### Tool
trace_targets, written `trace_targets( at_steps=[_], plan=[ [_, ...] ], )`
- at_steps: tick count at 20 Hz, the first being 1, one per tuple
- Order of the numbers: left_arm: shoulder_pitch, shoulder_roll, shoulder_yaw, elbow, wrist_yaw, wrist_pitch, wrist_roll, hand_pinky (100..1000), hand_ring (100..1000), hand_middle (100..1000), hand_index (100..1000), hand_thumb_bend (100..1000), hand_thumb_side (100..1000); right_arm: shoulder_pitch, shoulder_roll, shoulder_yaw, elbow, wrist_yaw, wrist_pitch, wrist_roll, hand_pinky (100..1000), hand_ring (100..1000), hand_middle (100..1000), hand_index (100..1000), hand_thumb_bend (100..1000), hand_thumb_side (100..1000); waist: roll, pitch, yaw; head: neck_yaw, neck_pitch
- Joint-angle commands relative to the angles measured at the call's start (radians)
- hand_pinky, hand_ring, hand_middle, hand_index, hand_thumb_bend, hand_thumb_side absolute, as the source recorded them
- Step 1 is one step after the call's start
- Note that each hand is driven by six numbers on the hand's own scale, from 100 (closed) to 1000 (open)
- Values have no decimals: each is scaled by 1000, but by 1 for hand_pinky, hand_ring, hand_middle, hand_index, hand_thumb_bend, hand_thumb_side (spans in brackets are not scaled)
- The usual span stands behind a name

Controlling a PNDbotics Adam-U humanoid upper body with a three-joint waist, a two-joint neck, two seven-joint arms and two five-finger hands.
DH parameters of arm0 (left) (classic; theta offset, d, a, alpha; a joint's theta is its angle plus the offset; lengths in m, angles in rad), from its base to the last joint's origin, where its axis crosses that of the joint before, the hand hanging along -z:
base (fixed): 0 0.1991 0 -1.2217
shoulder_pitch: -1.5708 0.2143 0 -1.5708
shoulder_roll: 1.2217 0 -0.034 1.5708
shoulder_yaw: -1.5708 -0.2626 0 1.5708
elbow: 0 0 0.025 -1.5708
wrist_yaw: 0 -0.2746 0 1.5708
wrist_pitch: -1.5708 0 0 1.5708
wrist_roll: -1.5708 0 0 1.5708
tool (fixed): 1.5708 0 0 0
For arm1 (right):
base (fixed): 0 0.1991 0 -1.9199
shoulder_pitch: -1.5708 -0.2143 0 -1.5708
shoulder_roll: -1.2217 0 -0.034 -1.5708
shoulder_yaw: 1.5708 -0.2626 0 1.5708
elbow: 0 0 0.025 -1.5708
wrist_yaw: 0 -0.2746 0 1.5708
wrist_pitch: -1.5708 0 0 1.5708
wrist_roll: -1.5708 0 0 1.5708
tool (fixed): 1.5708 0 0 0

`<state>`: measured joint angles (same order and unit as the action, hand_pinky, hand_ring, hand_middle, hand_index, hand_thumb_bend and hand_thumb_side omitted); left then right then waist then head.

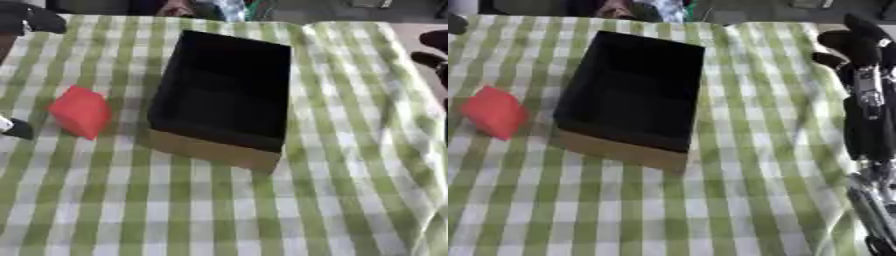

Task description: Pick up objects on the table and place them in the box.

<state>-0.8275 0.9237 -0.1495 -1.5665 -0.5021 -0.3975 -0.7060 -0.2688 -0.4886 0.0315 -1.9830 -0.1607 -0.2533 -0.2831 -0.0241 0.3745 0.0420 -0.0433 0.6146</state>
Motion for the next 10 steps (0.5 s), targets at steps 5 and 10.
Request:
trace_targets(
  at_steps=[5,10],
  plan=[
    [-97,-31,-24,145,-31,-16,-96,778,899,950,1000,701,428,-5,-22,0,-17,-3,4,9,763,817,690,868,100,736,18,-30,-7,7,1],
    [-132,-74,-45,231,-76,-33,-123,779,897,950,1000,678,414,-1,-15,2,-17,0,7,10,765,819,689,867,100,734,18,-26,-16,11,-1]
  ],
)
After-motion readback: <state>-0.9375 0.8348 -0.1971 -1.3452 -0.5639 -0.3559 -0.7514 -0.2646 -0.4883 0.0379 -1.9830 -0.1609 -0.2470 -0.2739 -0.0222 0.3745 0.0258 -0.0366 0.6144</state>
